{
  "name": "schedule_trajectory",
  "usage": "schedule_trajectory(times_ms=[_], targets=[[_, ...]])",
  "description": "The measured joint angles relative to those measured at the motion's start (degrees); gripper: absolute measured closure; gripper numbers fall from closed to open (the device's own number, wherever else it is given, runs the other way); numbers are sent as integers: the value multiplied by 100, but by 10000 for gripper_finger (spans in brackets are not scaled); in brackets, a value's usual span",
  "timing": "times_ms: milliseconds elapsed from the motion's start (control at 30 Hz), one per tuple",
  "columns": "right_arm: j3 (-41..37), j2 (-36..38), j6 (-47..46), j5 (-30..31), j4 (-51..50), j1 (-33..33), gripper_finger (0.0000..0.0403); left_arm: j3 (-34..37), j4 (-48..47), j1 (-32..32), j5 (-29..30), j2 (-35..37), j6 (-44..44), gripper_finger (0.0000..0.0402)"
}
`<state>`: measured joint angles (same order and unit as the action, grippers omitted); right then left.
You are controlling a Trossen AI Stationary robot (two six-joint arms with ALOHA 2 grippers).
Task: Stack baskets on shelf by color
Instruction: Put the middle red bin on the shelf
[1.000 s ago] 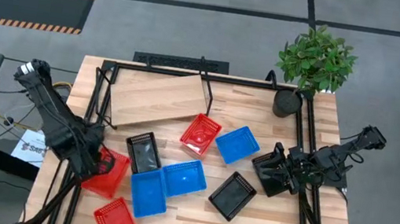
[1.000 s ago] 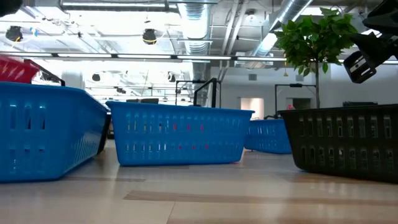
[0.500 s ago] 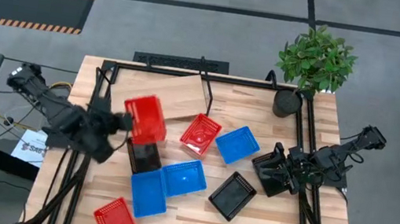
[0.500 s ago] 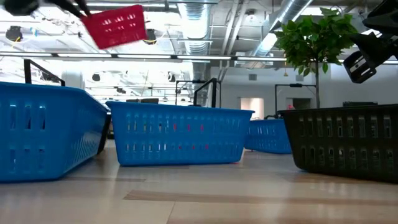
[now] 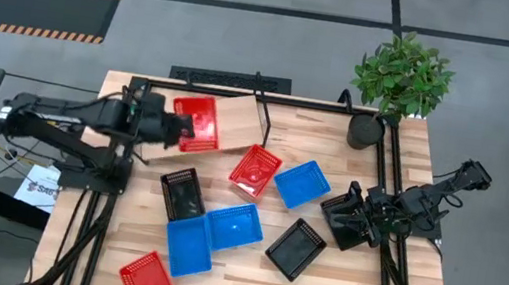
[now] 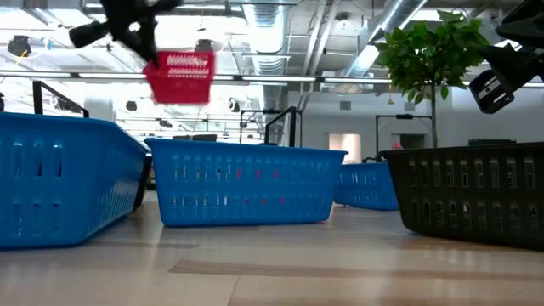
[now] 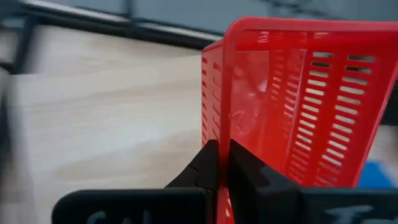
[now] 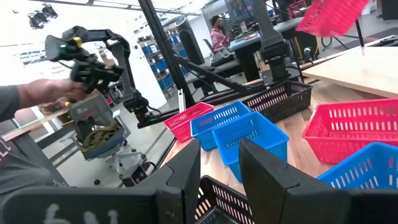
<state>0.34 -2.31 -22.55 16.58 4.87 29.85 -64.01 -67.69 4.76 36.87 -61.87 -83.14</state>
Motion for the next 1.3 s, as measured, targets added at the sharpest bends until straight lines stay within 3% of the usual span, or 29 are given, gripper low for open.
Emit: schedule_trajectory(times_ms=[233, 500, 600, 800, 1000, 1300], targets=[[1, 0, 0, 2, 10, 0, 270, 23, -171, 1552, -772, -2, 1096, 399], [2, 0, 0, 2, 21, 0, 268, 457, -241, 2522, -1391, -7, 1523, 399], [2, 0, -2, 0, 25, 0, 270, 498, 36, 2697, -1559, -4, 1742, 399], [2, 2, -2, 2, 25, 0, 269, 492, 1824, 2714, -1764, -138, 1756, 401], [2, 1, -2, 2, -10, 0, 270, 467, 2858, 2716, -2102, -1102, 1738, 401], [2, 2, -4, 2, -14, 0, 270, -145, 2977, 2716, -2859, -2649, 1889, 401]])
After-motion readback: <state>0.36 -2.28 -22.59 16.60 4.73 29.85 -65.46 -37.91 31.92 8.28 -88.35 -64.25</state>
